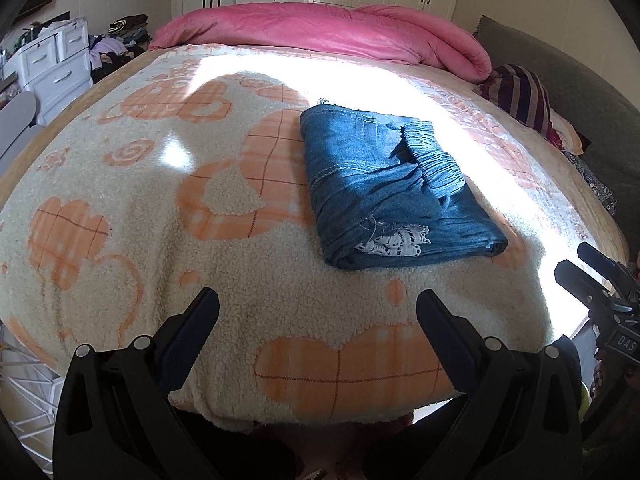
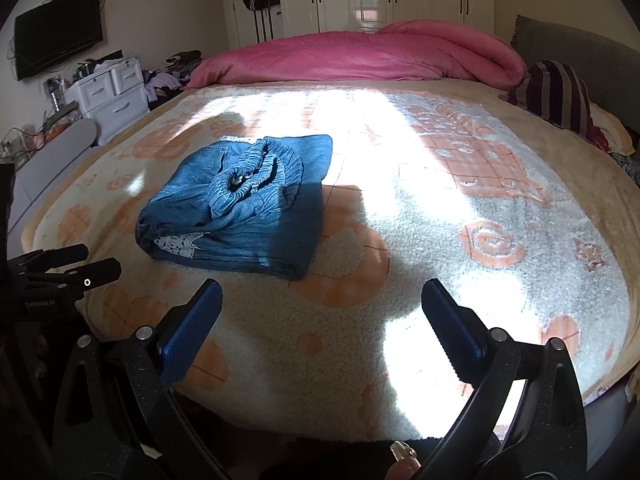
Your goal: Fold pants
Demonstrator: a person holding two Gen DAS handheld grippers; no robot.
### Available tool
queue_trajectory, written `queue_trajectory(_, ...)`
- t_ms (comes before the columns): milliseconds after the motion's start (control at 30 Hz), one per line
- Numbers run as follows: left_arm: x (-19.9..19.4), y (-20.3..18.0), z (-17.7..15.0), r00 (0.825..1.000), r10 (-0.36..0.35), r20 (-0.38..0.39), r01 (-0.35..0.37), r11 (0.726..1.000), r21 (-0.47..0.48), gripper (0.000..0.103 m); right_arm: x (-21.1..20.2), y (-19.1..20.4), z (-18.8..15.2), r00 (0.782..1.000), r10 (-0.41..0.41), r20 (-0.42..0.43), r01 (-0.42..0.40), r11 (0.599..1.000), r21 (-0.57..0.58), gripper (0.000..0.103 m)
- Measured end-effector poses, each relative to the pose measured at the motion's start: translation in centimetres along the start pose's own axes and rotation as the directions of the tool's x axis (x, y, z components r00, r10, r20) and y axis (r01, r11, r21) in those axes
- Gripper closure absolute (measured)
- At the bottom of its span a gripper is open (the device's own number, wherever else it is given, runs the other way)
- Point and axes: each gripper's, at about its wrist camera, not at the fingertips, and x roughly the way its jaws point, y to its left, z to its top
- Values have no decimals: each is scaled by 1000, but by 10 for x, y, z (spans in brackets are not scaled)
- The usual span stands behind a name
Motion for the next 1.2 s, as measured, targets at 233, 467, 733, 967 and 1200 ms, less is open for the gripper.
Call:
queue_trajectory(233,-1,-1,2,1000,2,6,-2,1000,7,4,1,-2,-1,1000,-8,-10,8,1000,9,9)
queue_trajectory(467,-2,-2,2,1000,11,7,-11,1000,16,4,2,-2,-1,1000,-10,-12,10,1000,10,9)
queue_trajectory(733,-2,-1,2,1000,7,5,-7,1000,15,4,1,-2,-1,1000,-13,-12,13,1000,9,9)
queue_trajectory(967,-2,-2,2,1000,9,5,-9,1000,15,4,1,-2,-1,1000,-13,-10,14,1000,9,9)
queue_trajectory(1200,-2,0,2,1000,16,9,-16,1000,16,4,1,-2,-1,1000,-15,-13,15,1000,9,9)
